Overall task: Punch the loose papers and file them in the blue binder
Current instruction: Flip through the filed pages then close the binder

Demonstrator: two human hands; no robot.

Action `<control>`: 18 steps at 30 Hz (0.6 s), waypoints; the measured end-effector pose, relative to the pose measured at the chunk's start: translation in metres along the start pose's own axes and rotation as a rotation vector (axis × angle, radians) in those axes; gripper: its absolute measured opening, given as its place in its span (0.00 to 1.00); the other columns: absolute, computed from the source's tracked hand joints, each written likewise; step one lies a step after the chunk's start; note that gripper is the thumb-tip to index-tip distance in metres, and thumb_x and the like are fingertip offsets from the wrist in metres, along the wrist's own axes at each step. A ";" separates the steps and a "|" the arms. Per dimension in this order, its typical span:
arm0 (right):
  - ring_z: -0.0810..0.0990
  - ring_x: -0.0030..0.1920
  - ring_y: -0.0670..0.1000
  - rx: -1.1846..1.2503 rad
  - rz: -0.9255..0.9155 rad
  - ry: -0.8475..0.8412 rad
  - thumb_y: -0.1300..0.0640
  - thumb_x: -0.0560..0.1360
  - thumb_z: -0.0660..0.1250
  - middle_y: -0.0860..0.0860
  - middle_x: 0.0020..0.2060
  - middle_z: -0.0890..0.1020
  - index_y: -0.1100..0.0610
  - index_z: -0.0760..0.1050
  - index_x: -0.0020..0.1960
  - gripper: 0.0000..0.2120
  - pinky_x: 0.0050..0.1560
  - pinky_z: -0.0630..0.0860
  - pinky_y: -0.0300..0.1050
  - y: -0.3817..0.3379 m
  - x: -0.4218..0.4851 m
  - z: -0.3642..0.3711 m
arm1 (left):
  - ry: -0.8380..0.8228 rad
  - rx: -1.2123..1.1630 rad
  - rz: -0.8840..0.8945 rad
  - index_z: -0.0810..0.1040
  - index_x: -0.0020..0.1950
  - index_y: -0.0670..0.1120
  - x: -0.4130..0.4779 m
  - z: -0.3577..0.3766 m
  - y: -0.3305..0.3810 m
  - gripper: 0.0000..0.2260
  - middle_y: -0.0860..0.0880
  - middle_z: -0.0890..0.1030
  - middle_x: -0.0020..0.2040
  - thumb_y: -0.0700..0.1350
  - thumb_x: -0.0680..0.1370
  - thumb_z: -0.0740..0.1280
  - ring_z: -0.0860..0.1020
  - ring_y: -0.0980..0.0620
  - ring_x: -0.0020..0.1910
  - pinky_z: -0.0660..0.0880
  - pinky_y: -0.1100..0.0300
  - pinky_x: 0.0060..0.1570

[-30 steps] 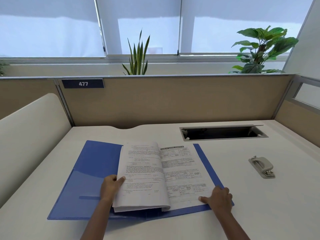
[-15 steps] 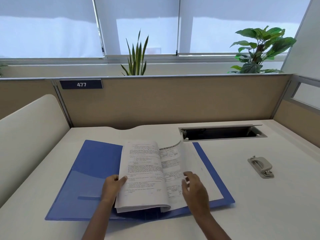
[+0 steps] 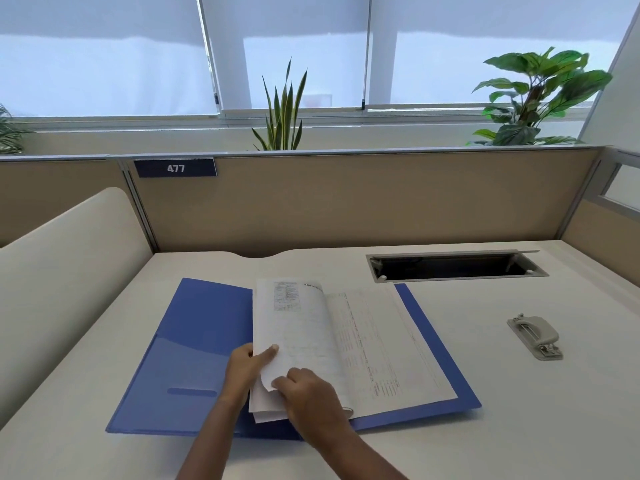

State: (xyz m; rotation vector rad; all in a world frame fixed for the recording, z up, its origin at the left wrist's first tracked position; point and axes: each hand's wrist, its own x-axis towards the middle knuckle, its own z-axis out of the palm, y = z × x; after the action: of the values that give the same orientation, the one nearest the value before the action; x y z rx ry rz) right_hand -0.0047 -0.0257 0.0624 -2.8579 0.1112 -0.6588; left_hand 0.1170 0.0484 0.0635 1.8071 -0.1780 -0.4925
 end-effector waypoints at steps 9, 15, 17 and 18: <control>0.71 0.59 0.49 0.080 0.406 -0.138 0.42 0.79 0.52 0.50 0.60 0.75 0.53 0.74 0.62 0.21 0.56 0.71 0.40 0.069 -0.031 -0.002 | 0.085 0.097 0.001 0.77 0.38 0.40 0.009 -0.011 -0.005 0.07 0.40 0.81 0.41 0.41 0.75 0.69 0.79 0.40 0.42 0.77 0.46 0.48; 0.67 0.66 0.53 -0.180 0.870 -0.287 0.35 0.74 0.55 0.54 0.67 0.66 0.57 0.60 0.71 0.34 0.62 0.70 0.46 0.134 -0.065 -0.020 | 0.121 0.174 -0.006 0.79 0.44 0.35 0.019 -0.015 -0.010 0.09 0.38 0.82 0.43 0.42 0.75 0.69 0.80 0.38 0.43 0.75 0.50 0.44; 0.65 0.68 0.55 -0.168 1.003 -0.312 0.32 0.71 0.59 0.56 0.68 0.64 0.58 0.56 0.73 0.41 0.64 0.69 0.48 0.145 -0.072 -0.025 | 0.123 0.185 -0.012 0.79 0.46 0.33 0.021 -0.015 -0.013 0.11 0.38 0.82 0.44 0.42 0.75 0.69 0.80 0.37 0.45 0.74 0.51 0.43; 0.65 0.68 0.55 -0.149 1.063 -0.316 0.32 0.69 0.60 0.57 0.68 0.64 0.58 0.55 0.73 0.43 0.64 0.69 0.49 0.149 -0.075 -0.026 | 0.123 0.190 -0.014 0.79 0.46 0.33 0.022 -0.014 -0.014 0.11 0.38 0.82 0.44 0.42 0.75 0.69 0.80 0.37 0.45 0.74 0.52 0.43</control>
State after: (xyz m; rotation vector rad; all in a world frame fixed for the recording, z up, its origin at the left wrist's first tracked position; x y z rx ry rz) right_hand -0.0875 -0.1668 0.0210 -2.4381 1.5060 0.0312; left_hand 0.1405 0.0574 0.0480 2.0196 -0.1311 -0.3832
